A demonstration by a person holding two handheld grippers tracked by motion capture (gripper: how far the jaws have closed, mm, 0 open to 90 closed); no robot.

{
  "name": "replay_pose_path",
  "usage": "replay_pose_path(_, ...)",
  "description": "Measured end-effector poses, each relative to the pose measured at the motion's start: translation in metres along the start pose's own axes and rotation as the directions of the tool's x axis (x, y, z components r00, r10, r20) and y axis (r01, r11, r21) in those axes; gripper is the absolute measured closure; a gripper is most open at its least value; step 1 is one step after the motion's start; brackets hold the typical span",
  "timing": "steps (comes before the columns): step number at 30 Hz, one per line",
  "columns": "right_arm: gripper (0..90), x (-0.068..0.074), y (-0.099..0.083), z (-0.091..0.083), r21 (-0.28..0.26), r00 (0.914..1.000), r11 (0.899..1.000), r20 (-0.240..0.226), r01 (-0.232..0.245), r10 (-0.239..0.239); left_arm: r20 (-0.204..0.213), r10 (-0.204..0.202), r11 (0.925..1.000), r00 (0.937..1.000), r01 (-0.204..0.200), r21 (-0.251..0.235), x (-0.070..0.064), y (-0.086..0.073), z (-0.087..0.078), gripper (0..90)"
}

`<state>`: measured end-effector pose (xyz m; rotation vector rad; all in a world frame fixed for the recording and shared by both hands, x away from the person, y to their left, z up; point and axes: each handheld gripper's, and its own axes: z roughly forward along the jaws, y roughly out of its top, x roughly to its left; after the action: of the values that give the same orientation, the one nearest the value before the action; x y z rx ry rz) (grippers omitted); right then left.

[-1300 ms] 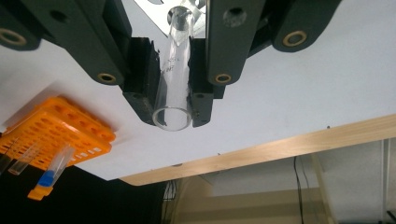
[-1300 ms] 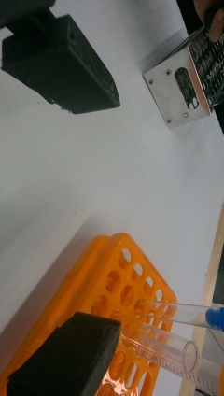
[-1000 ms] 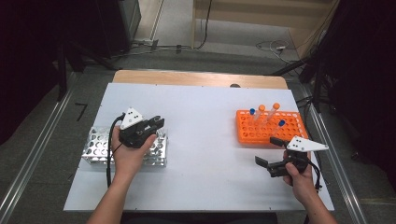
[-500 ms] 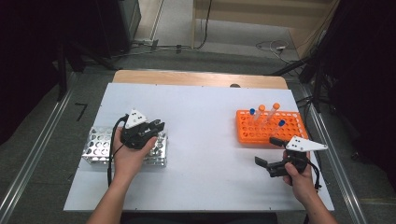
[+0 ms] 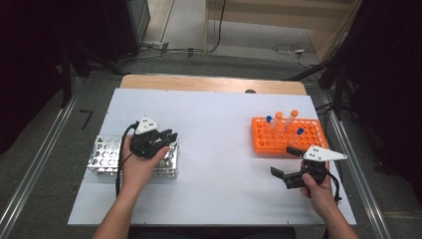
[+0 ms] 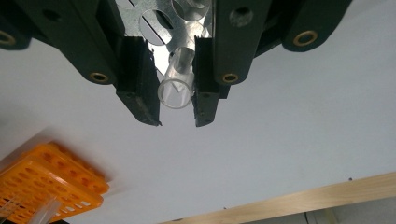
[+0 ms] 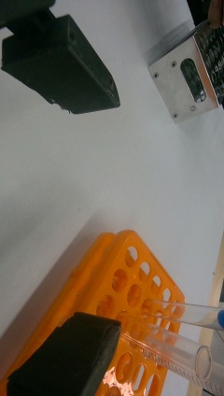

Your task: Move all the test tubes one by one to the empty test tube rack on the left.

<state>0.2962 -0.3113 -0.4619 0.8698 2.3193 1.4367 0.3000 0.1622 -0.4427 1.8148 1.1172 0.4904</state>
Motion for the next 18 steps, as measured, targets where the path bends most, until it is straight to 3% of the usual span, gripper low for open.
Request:
replay_pose_path(5,0.0,-0.002,0.0,0.0,-0.004,1.0,1.0,0.005,-0.005,0.005,0.002,-0.016,0.9996,0.9999,0.016,-0.024,0.001,0.0,-0.004,63.9)
replay_pose_path(9,0.0,-0.003,0.0,-0.001,-0.011,0.9999,1.0,0.007,-0.015,0.015,0.004,-0.029,0.9968,0.9996,0.03,-0.074,0.0,0.001,-0.01,51.1)
replay_pose_path(14,0.0,-0.003,0.002,0.001,-0.021,0.9996,1.0,0.021,-0.021,0.021,0.032,-0.047,0.9897,0.9984,0.05,-0.134,-0.002,-0.001,-0.019,33.6)
replay_pose_path(18,0.0,-0.004,0.005,0.003,-0.036,0.9978,0.998,0.048,-0.045,0.047,0.077,-0.057,0.9861,0.9954,0.068,-0.151,-0.007,-0.004,-0.024,21.6)
